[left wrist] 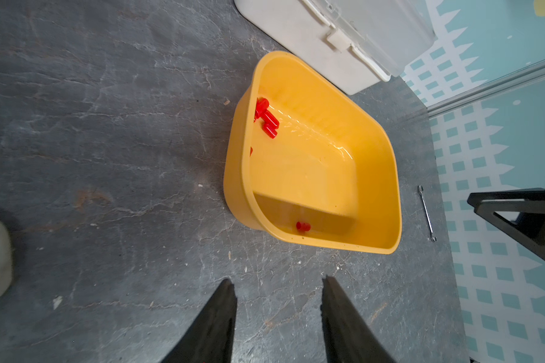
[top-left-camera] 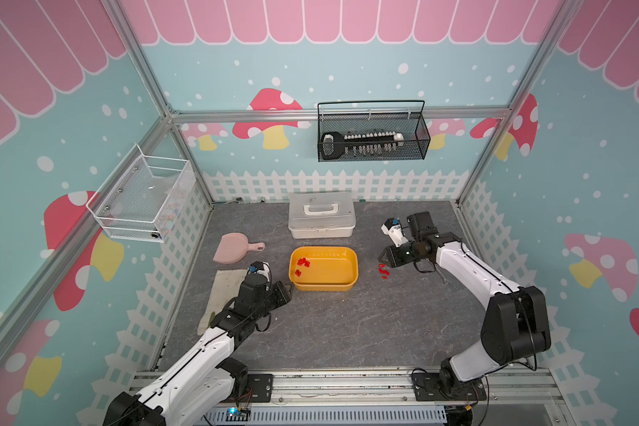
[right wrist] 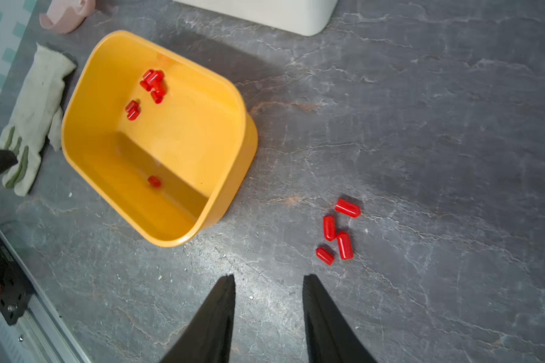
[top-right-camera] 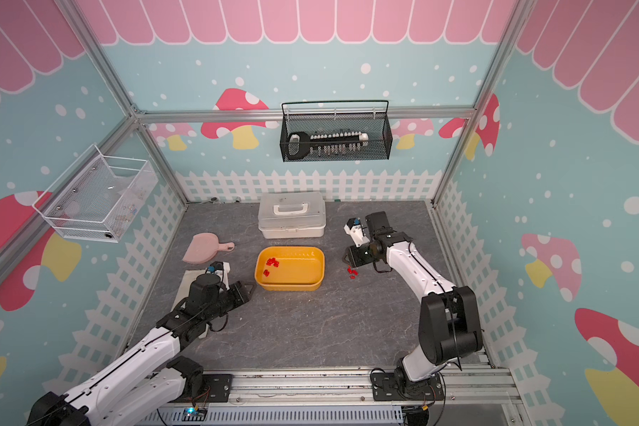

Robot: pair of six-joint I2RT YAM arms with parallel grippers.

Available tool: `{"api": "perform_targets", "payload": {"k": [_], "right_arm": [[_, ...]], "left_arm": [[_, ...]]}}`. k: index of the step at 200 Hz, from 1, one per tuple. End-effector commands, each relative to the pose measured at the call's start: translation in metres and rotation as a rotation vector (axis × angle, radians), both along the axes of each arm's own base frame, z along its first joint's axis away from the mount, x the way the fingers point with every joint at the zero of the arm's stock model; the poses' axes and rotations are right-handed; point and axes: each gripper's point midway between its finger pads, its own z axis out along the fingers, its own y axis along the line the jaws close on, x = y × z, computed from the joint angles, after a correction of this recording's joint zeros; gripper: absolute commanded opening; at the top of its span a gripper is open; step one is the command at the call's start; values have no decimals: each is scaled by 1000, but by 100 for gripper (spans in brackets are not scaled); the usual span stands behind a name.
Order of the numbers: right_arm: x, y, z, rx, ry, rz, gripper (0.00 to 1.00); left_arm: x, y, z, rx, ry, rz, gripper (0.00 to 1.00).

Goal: Take the screw protection sleeves out of the storage box
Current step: Place the screw protection sleeve at the center of the board, then pick up the screw protection sleeve from the storage box.

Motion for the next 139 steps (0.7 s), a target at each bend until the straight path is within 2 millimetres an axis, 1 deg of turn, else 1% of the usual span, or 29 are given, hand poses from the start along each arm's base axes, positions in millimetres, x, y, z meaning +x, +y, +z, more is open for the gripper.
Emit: {"api": "perform_targets", "payload": {"k": [1,29,50,52,58,68,79,106,111,113,115,124,139], "right_arm": [[-11,19,16,-30,-62,100,42],[-10,52,20,-35,-97,185,42],[-8,86,20,-50,-115,255,42],[-8,89,17,-55,-110,260,42],[-7,98,18,-61,-115,278,42],[-4,112,14,-85,-106,304,41],[0,126,10,-110,-102,325,40],[7,156,5,-119,-107,361,40],[8,161,11,-113,-119,363,39],[10,162,1,-123,-101,365,39],[10,165,-2,-126,-97,368,39],[14,172,-6,-130,-93,366,38],[22,180,-8,-132,-100,352,36]], "left_arm": [[2,2,7,42,-12,-7,46],[-3,8,3,71,1,-1,46],[-3,16,-3,85,13,15,46],[-2,17,-4,84,16,16,46],[-2,18,-6,81,25,18,46],[-2,21,-11,78,42,22,46],[0,23,-12,77,43,22,46],[6,28,-12,97,45,19,46],[8,28,-12,103,44,18,46],[9,29,-13,105,45,19,46],[10,28,-12,108,42,17,46],[15,29,-13,115,42,16,46],[24,28,-13,124,41,12,46]]}}
